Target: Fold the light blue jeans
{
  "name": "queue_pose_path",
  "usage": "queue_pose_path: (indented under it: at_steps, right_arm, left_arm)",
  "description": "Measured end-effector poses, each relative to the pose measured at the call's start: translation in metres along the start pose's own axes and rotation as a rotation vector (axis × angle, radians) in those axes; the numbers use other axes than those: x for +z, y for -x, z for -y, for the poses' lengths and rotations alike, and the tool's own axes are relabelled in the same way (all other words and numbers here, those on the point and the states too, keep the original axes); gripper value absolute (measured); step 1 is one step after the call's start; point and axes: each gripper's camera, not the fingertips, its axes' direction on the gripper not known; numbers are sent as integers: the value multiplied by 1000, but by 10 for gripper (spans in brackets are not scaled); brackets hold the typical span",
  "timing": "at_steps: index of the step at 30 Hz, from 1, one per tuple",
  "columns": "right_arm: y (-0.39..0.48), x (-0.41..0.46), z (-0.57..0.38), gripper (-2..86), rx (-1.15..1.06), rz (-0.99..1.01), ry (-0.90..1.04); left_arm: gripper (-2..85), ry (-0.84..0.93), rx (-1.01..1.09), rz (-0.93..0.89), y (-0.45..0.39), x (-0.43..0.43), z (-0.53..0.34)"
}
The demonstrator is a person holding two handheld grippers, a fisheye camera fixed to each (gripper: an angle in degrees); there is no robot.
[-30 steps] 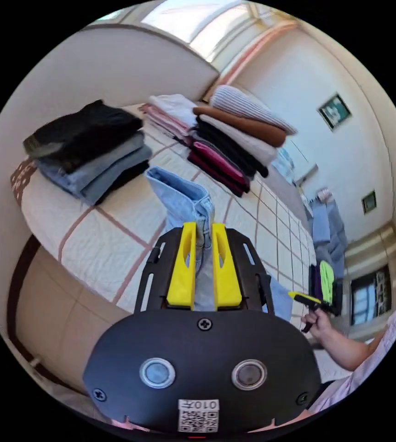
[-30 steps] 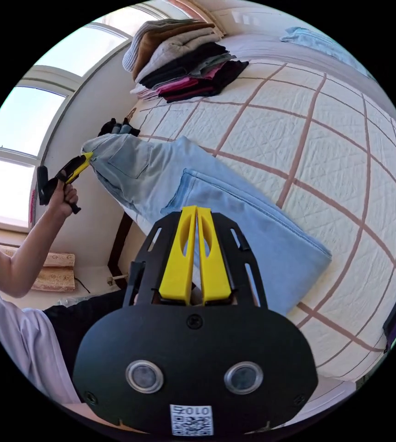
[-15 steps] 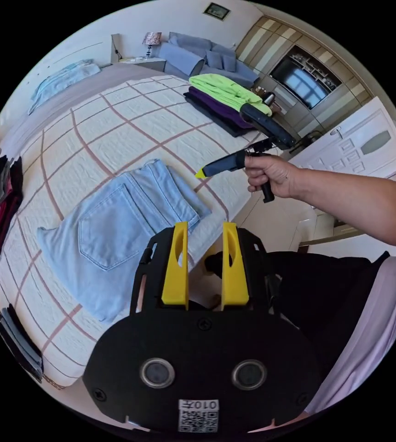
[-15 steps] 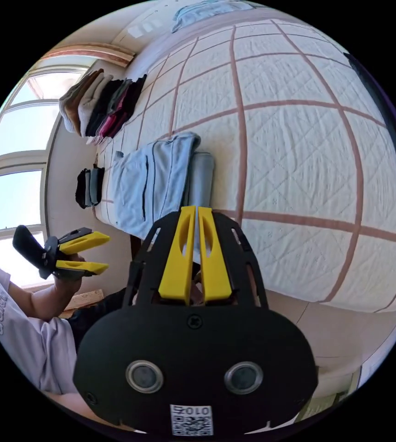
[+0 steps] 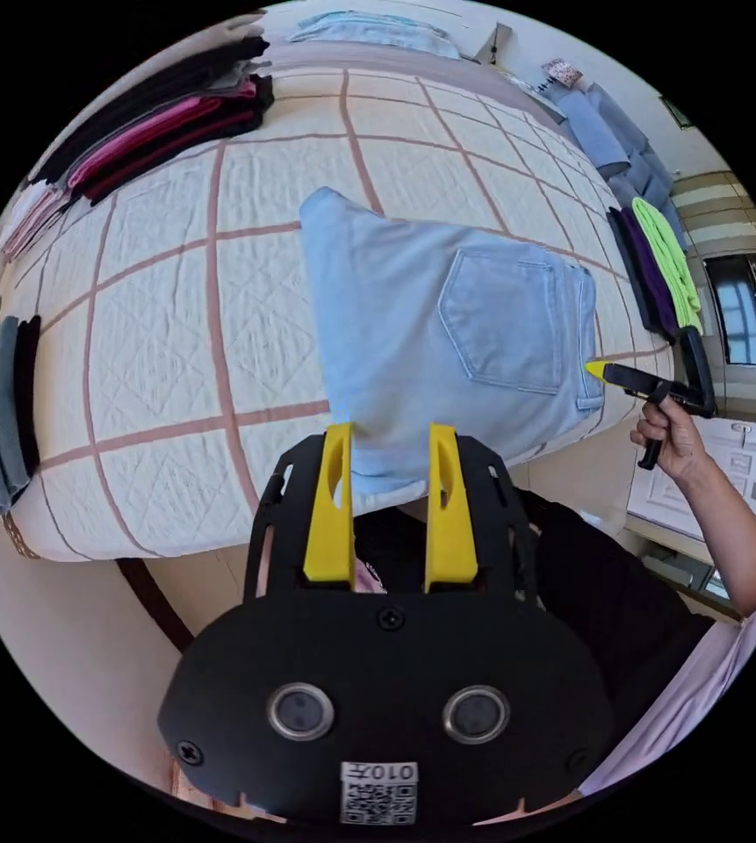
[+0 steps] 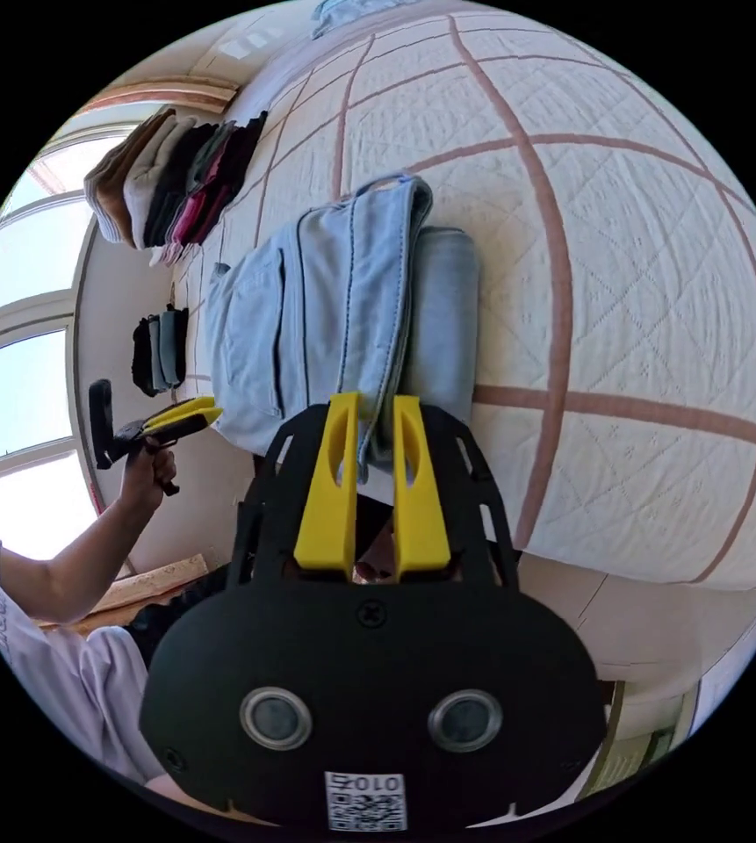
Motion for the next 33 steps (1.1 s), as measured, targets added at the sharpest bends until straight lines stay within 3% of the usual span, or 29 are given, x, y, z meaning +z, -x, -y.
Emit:
queue_pose_path:
  at_steps: [7,11,14,17,22,27,33]
  right_arm:
    - [3,-5,2,53,14,41,-25]
    - [-2,2,10,69,78,25,-11]
    - [12,-15,6,76,119,-86,-139]
    - [61,-23,21,84,-69,-178,-206]
    - [159,17,108,96,-475,-103,-75]
    - [233,68,200,103,-631,-47,39]
    - [284,131,261,103,-679,-148,231]
  left_arm:
    - [129,-12,55,69,7,-16,-33]
    - [129,2,24,10,41,-15,-57]
    - [128,-65,6,-72,64,-20,-59]
    - [124,-115,-101,-221,93,-16,-61]
    - [112,-237,-310,-407,141,-10,-88]
    - [101,-366,-476,-534,190,-10,-125]
    - [92,-317,-513,-621,217,9,-136]
